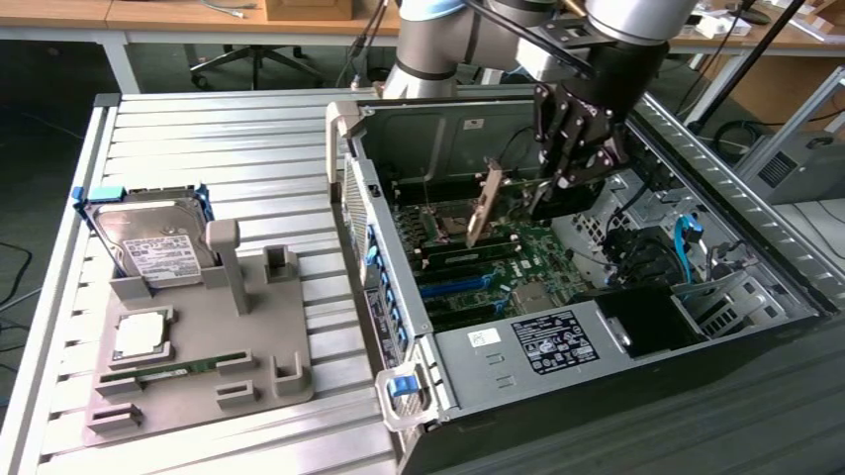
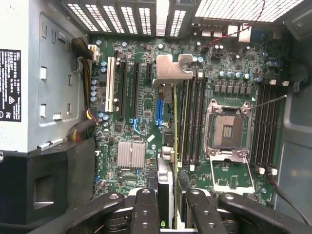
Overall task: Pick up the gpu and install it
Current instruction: 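Insert the gpu into the slot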
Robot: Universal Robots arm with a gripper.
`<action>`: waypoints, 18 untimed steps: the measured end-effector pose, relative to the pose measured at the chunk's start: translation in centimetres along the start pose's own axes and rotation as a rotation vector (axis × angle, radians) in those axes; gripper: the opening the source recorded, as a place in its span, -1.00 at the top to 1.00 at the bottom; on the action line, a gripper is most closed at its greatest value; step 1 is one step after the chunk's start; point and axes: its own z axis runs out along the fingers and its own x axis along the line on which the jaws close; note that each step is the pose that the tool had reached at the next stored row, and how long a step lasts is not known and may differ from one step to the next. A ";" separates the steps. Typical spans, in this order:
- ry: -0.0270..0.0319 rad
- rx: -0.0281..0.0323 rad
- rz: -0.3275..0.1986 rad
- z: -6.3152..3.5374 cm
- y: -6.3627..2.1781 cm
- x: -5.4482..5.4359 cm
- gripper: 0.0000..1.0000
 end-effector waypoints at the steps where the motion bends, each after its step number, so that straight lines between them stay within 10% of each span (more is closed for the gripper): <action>1: 0.0002 0.0000 0.000 0.01 0.05 0.0 0.47; 12: 0.0004 -0.0003 0.016 0.26 0.45 0.0 0.47; 15: -0.0159 0.0005 0.032 0.32 0.44 0.0 0.47; 18: -0.0484 0.0022 0.039 0.42 0.46 0.3 0.47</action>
